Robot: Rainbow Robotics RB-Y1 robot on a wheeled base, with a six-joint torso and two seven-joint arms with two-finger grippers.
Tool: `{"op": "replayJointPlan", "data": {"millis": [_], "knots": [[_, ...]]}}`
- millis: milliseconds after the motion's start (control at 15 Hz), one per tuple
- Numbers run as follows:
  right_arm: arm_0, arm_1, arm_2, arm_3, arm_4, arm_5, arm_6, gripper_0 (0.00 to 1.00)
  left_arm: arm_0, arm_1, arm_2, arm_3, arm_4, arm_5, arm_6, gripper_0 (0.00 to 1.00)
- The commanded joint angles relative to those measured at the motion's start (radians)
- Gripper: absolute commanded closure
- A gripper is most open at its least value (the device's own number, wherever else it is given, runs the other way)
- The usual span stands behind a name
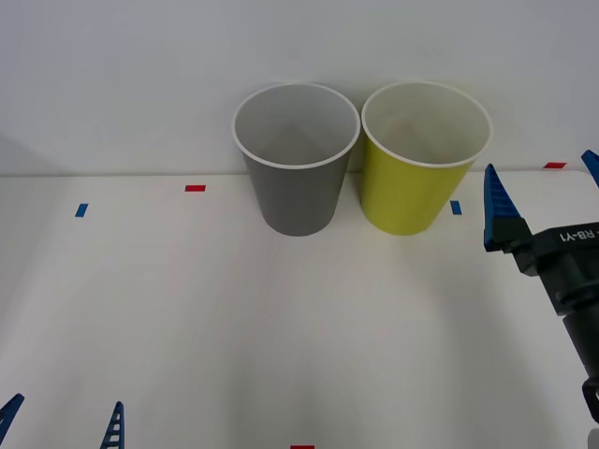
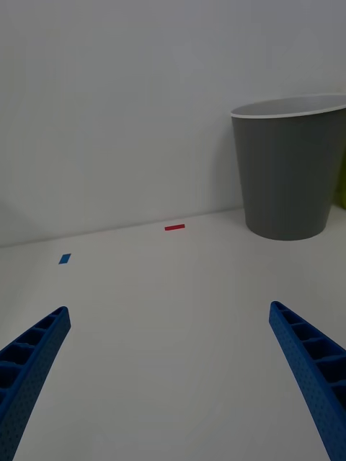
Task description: Put cans in the gray bin and PET bottles in the light green bin.
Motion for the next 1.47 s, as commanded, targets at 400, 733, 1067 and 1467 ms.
{"op": "replayJointPlan", "data": {"millis": [400,733,1067,1467], "knots": [[0.308,-0.009,0.010,0.000,-0.015,-0.224,-0.023,0.00,0.000,0.000,0.000,0.000,0.000,0.000,0.000,0.05],[0.461,-0.005,0.023,0.000,-0.015,-0.357,-0.023,0.00,0.000,0.000,0.000,0.000,0.000,0.000,0.000,0.05],[0.628,-0.006,0.037,0.002,-0.046,-0.457,-0.014,0.00,0.000,0.000,0.000,0.000,0.000,0.000,0.000,0.05],[0.731,-0.012,0.050,0.002,-0.059,-0.488,-0.018,0.00,0.000,0.000,0.000,0.000,0.000,0.000,0.000,0.05]]}}
